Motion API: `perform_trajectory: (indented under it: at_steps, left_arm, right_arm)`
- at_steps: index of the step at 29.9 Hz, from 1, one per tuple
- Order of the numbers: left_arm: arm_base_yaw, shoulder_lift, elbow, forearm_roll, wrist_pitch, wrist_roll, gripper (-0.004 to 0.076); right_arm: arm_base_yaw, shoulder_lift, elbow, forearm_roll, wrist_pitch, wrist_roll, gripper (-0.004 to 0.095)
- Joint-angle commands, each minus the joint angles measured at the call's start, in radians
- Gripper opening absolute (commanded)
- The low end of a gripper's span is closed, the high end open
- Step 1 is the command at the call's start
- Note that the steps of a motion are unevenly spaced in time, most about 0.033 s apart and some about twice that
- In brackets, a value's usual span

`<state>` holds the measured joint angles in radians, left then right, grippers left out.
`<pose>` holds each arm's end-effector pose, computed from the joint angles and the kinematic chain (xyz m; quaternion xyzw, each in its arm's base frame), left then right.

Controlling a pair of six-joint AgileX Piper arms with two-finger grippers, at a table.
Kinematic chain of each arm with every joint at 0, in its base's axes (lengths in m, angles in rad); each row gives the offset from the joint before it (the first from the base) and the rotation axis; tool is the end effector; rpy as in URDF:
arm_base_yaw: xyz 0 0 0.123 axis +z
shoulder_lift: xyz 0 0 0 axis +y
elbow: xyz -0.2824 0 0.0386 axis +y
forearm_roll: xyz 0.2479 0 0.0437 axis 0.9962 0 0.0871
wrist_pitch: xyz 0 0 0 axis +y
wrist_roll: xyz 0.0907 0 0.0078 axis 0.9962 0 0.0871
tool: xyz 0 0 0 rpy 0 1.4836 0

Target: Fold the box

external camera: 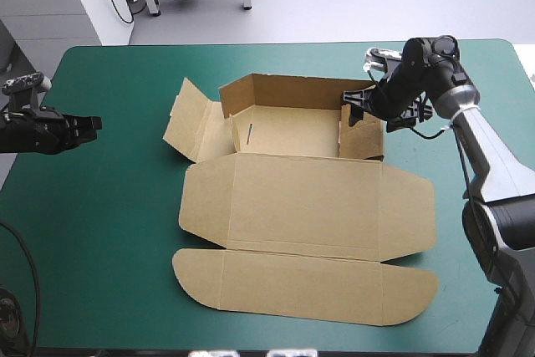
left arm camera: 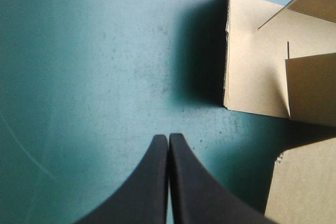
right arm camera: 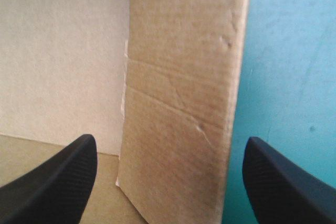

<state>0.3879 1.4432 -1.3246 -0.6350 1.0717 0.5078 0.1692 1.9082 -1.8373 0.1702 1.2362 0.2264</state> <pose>0.2911 0.0677 0.3563 -0.0263 0.9274 -0.1762 0.3289 0.4031 0.0836 0.3184 0.0415 0.9803 0.1165 0.1540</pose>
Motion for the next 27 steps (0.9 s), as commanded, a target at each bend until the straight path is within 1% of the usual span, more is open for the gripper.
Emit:
perform_trajectory:
  at_steps: [1, 8, 10, 13, 16, 17, 18, 19, 22, 26, 27]
  left_arm:
    - [0.002, -0.036, -0.027, -0.064, -0.015, -0.005, -0.0008]
    - [0.002, -0.034, -0.027, -0.077, -0.014, -0.007, -0.0008]
    - [0.002, -0.034, -0.027, -0.077, -0.014, -0.007, -0.0008]
    - [0.002, -0.034, -0.027, -0.077, -0.014, -0.007, -0.0008]
    - [0.002, -0.034, -0.027, -0.077, -0.014, -0.007, -0.0008]
    - [0.002, -0.034, -0.027, -0.077, -0.014, -0.007, -0.0008]
    - [0.002, -0.034, -0.027, -0.077, -0.011, -0.009, -0.0008]
    - [0.002, -0.034, -0.027, -0.081, -0.011, -0.012, -0.0008]
    - [0.001, -0.034, -0.027, -0.104, -0.008, -0.012, -0.0008]
    - [0.001, -0.033, -0.027, -0.09, -0.013, -0.012, -0.0008]
    - [0.001, -0.033, -0.027, -0.088, -0.017, -0.012, -0.0008]
  right_arm:
    - [0.001, -0.068, 0.057, 0.015, 0.016, 0.009, 0.0715]
    - [0.001, -0.062, 0.172, 0.022, -0.049, 0.009, 0.0713]
    - [0.001, -0.06, 0.171, 0.022, -0.054, 0.009, 0.0668]
    - [0.001, -0.062, 0.171, 0.024, -0.058, 0.009, 0.051]
    - [0.001, -0.062, 0.171, 0.031, -0.045, -0.018, 0.0237]
    - [0.001, -0.062, 0.171, 0.039, -0.042, -0.035, 0.0105]
    - [0.001, -0.062, 0.171, 0.05, -0.04, -0.048, 0.0]
    - [0.001, -0.062, 0.171, 0.062, -0.04, -0.057, -0.0012]
    - [0.001, -0.062, 0.167, 0.083, -0.044, -0.076, -0.0006]
    - [-0.001, -0.062, 0.111, 0.076, 0.017, -0.125, -0.0006]
    - [-0.001, -0.072, 0.097, 0.075, 0.015, -0.125, -0.0007]
